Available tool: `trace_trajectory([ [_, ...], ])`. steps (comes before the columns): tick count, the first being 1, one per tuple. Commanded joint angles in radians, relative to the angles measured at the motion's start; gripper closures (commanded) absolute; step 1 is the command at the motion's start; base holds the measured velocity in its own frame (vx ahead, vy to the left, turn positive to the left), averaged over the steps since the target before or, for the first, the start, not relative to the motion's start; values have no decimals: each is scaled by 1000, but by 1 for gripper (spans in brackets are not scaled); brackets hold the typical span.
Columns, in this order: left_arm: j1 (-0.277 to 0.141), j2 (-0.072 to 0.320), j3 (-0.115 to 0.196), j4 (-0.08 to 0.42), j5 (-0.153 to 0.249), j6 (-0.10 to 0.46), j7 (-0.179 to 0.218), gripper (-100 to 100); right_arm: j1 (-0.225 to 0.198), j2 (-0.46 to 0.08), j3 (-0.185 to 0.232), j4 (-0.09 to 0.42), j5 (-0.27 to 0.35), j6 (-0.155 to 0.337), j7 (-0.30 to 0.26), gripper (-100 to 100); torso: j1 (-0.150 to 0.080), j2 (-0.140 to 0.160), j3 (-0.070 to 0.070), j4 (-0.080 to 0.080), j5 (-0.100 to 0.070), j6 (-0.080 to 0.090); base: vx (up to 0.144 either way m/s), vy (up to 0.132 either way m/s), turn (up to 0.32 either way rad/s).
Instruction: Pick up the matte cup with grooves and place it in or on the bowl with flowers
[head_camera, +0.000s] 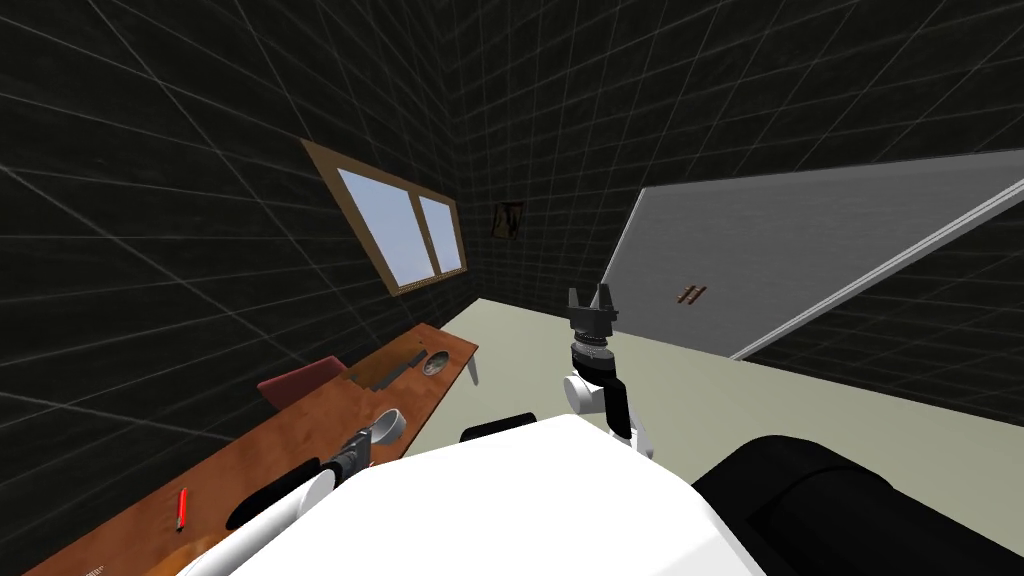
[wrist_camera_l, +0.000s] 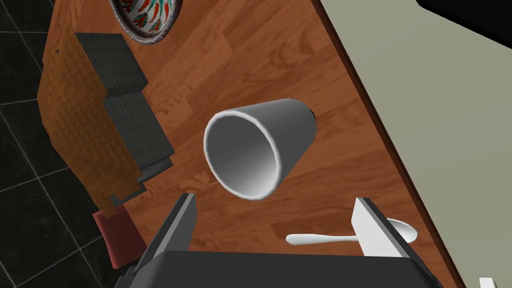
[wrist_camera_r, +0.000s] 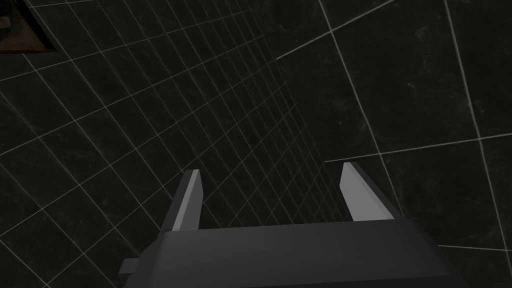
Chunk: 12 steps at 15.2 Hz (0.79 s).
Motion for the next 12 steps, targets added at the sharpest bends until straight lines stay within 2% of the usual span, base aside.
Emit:
trace_trajectory([
  [1,0,2,4,45,24,50,-12,-100,0,0,0,0,0,0,0,0,0,0,0,0,0,0,89,71,-123],
  [2,0,2,4,45,24,53,-12,-100,0,0,0,0,0,0,0,0,0,0,0,0,0,0,80,59,-106],
  [3,-1,7,8,71,41,87,-18,-100,0,0,0,0,0,0,0,0,-1,1,0,0,0,0,79,54,-149],
  [4,-1,7,8,71,41,88,-18,-100,0,0,0,0,0,0,0,0,-1,1,0,0,0,0,75,57,-123],
  [7,-3,16,16,119,71,151,-28,-100,0,0,0,0,0,0,0,0,-1,1,0,0,0,0,82,67,-110],
  [10,-4,21,19,140,85,178,-33,-100,0,0,0,0,0,0,0,0,-2,1,0,0,0,0,75,56,-98],
  [12,-5,30,24,175,107,224,-40,-100,0,0,0,0,0,0,0,0,-2,1,1,0,0,0,72,64,-115],
])
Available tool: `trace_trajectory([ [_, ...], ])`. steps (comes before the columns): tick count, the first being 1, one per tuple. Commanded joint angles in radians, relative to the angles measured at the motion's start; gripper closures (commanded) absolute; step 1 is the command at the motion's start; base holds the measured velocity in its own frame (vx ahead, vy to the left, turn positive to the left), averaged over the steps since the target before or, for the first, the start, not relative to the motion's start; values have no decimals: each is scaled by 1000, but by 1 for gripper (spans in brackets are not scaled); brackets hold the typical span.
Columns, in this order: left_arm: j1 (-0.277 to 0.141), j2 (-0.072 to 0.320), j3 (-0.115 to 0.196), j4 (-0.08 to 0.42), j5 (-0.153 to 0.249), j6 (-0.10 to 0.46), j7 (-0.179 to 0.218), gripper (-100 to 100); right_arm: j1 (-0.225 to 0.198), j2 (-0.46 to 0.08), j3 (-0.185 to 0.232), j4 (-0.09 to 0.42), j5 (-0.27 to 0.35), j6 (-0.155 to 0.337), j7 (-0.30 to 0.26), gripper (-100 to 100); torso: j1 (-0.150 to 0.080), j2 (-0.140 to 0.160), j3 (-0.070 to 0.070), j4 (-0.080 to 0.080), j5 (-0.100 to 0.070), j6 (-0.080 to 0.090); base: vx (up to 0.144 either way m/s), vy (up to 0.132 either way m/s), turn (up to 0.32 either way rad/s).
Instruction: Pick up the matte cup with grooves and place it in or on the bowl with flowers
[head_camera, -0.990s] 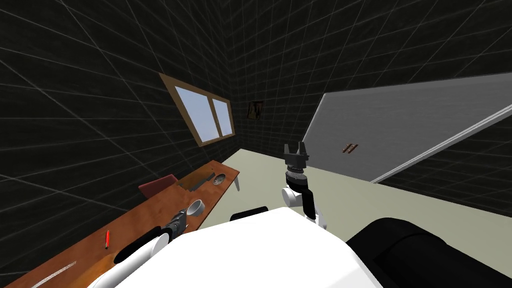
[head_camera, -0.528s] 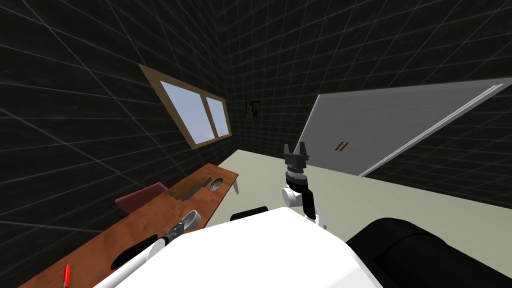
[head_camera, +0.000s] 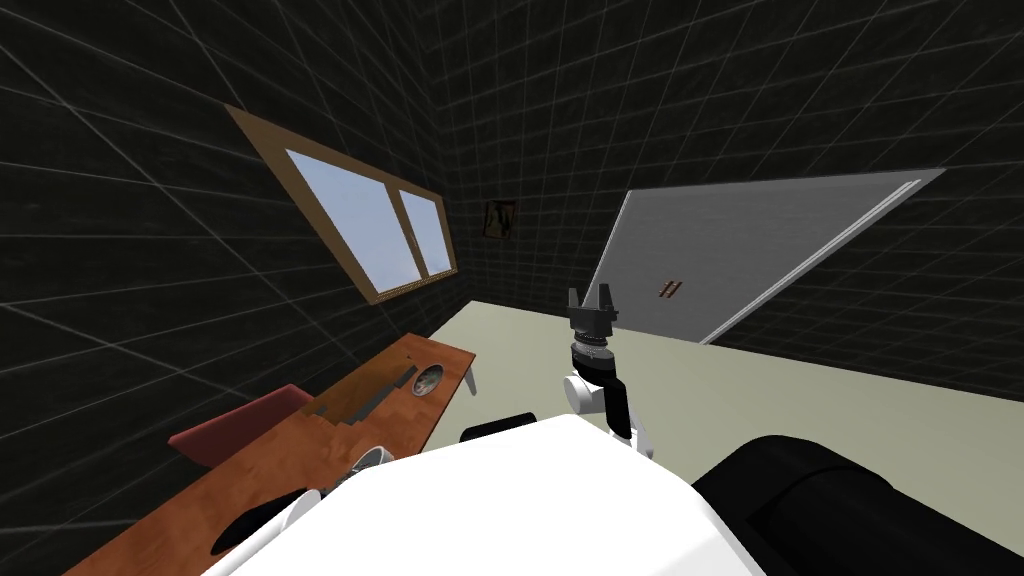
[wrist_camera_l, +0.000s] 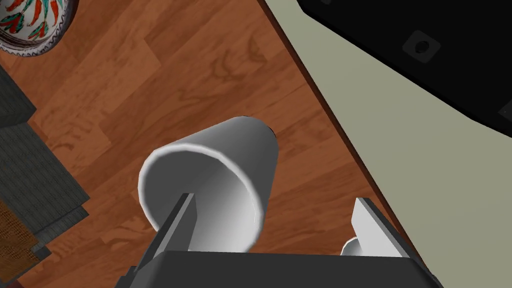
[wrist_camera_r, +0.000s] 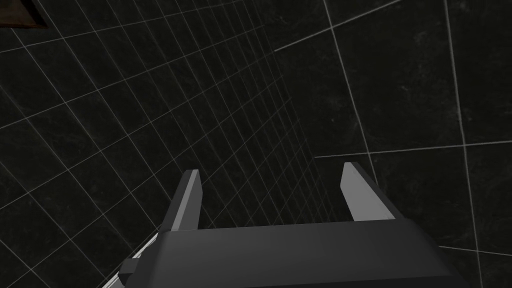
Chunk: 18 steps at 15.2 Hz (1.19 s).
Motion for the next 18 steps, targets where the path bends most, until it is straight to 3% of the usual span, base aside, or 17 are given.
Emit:
trace_trajectory([
  [1,3,6,4,13,14,30,-5,-100,0,0,0,0,0,0,0,0,0,0,0,0,0,0,66,77,-94],
  [4,2,19,9,46,36,74,-12,-100,0,0,0,0,0,0,0,0,0,1,1,0,0,0,59,60,-93],
  [5,7,14,8,27,29,60,-9,-100,0,0,0,0,0,0,0,0,-1,1,1,0,0,0,34,35,-35],
  [6,-10,4,-3,64,18,33,-8,-100,0,0,0,0,0,0,0,0,-2,2,1,0,0,0,6,30,-5],
  [9,-27,-6,-14,100,5,2,-8,-100,0,0,0,0,0,0,0,0,-3,6,3,1,0,0,-16,27,-8],
  [11,-36,-11,-19,118,-1,-14,-7,-100,0,0,0,0,0,0,0,0,-4,6,4,1,-1,0,-18,23,-3],
  [12,-28,-8,-15,102,3,-1,-7,-100,0,0,0,0,0,0,0,0,-4,7,4,1,-1,0,-9,14,-4],
  [13,-29,-9,-16,106,2,-5,-7,100,0,0,0,0,0,0,0,0,-4,6,4,1,-1,0,-3,5,-1],
  [17,-29,-9,-16,105,3,-4,-6,100,0,0,0,0,0,0,0,0,-5,6,3,1,-1,0,0,0,0],
  [18,-14,1,-6,73,14,26,-8,100,0,0,0,0,0,0,0,0,-5,6,3,1,-1,0,9,-19,6],
])
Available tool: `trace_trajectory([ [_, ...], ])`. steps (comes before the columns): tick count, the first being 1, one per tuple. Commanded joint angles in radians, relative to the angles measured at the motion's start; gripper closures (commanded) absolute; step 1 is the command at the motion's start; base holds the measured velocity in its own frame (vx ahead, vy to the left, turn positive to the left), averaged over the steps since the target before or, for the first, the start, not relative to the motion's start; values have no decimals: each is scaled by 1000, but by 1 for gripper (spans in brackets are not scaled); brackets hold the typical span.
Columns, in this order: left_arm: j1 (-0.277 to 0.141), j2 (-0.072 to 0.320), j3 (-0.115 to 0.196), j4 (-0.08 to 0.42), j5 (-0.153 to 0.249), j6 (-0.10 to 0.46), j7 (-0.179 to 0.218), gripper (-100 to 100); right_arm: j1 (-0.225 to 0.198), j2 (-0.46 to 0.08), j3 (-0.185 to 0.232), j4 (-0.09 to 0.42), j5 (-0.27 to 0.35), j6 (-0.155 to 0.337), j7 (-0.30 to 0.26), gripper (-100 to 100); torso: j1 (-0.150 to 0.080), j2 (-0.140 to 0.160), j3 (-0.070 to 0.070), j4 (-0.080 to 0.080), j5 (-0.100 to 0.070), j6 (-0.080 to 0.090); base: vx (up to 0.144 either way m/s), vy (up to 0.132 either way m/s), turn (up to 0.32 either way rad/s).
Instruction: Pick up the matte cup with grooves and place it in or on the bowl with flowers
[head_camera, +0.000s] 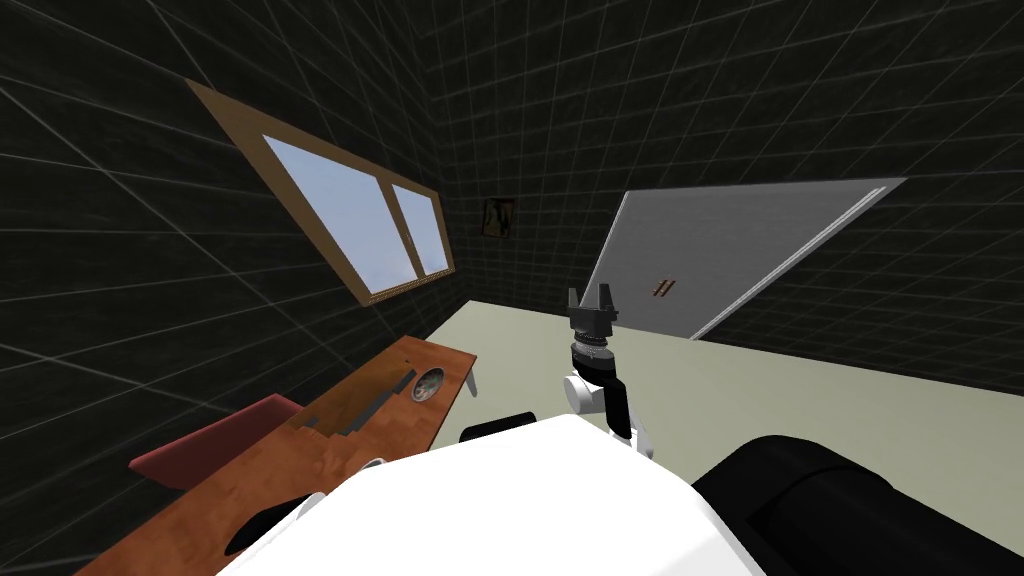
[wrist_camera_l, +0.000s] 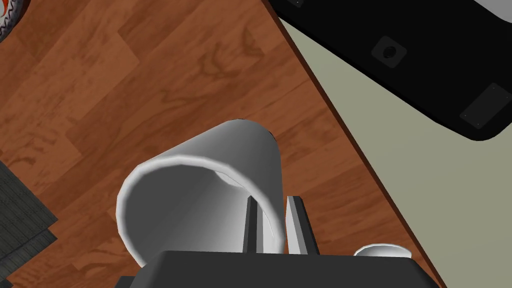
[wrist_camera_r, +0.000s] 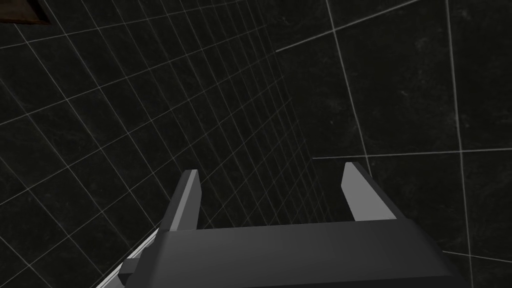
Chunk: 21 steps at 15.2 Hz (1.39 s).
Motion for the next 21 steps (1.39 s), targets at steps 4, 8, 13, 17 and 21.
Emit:
trace_trajectory([
  [4,24,13,14,-49,15,41,-1,100,0,0,0,0,0,0,0,0,-3,0,0,0,-1,0,17,-35,10],
  [8,56,49,52,-119,39,118,9,100,0,0,0,0,0,0,0,0,-3,-7,-3,0,-1,1,116,-41,-60],
  [13,82,79,85,-175,59,179,18,100,0,0,0,0,0,0,0,0,-5,-12,-6,-1,-2,2,161,-51,-60],
  [17,108,110,117,-230,77,240,28,100,0,0,0,0,0,0,0,0,-6,-14,-7,-2,-3,2,177,-55,-69],
  [21,134,140,149,-286,96,302,37,100,0,0,0,0,0,0,0,0,-4,-13,-7,-2,-2,2,153,-31,-59],
])
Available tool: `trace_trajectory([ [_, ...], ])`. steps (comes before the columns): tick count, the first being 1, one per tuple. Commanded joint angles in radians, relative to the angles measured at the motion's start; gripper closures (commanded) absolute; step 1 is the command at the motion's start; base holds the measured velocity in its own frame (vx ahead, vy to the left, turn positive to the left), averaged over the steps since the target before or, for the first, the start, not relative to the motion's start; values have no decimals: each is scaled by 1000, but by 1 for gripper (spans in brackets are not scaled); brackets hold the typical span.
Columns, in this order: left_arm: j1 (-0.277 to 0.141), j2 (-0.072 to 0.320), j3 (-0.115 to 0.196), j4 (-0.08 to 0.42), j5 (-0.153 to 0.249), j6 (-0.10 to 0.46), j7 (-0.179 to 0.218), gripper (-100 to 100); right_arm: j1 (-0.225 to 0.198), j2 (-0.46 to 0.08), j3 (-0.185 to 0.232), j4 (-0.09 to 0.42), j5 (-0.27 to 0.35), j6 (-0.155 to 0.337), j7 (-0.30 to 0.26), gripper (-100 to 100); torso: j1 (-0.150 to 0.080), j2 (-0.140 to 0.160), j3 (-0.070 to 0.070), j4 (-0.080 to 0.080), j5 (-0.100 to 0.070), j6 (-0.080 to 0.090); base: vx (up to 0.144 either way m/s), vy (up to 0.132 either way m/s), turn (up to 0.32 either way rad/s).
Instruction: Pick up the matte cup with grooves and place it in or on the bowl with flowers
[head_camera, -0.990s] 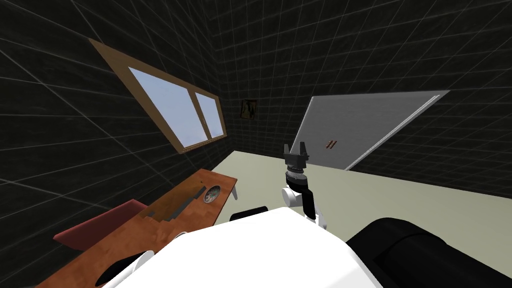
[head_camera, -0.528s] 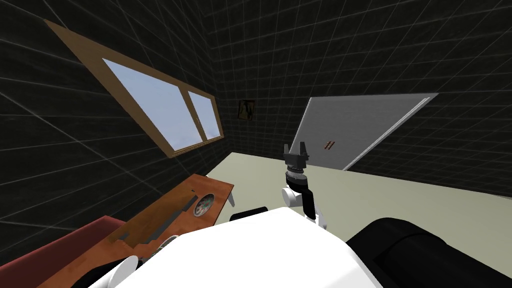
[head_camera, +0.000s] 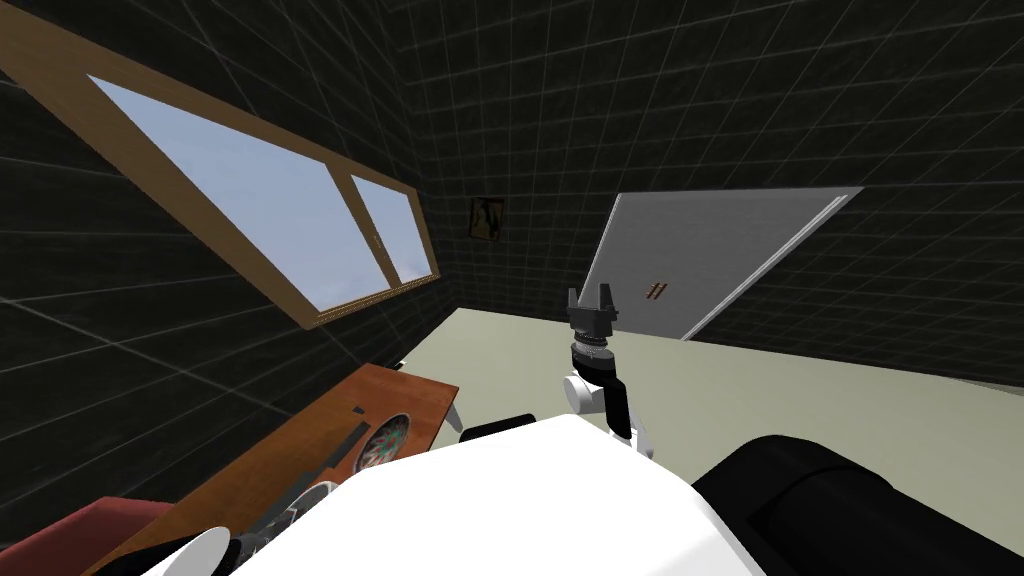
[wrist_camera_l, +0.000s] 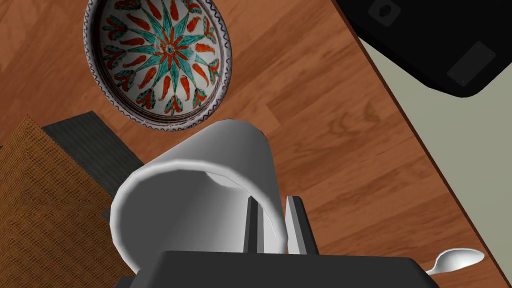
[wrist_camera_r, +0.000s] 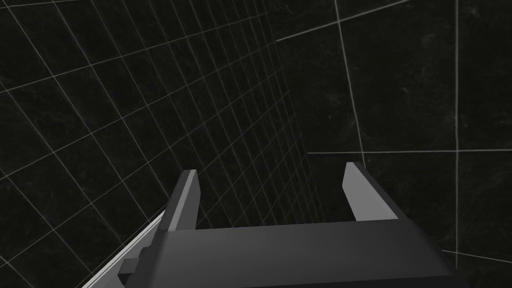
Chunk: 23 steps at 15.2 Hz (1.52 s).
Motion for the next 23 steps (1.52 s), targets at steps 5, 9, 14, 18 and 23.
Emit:
trace_trajectory([
  [5,30,35,38,-59,22,72,9,100,0,0,0,0,0,0,0,0,-1,0,0,0,0,0,145,-40,-49],
  [9,52,62,66,-105,38,124,18,100,0,0,0,0,0,0,0,0,-1,3,1,0,0,0,118,-28,-59],
  [14,57,66,71,-113,40,133,19,-100,0,0,0,0,0,0,0,0,0,5,2,0,0,0,101,-17,-28],
  [18,68,74,89,-145,57,161,24,-100,0,0,0,0,0,0,0,0,1,11,6,2,1,0,6,-1,4],
  [23,95,94,134,-226,100,232,39,-100,0,0,0,0,0,0,0,0,1,13,7,2,-1,-1,9,0,30],
])
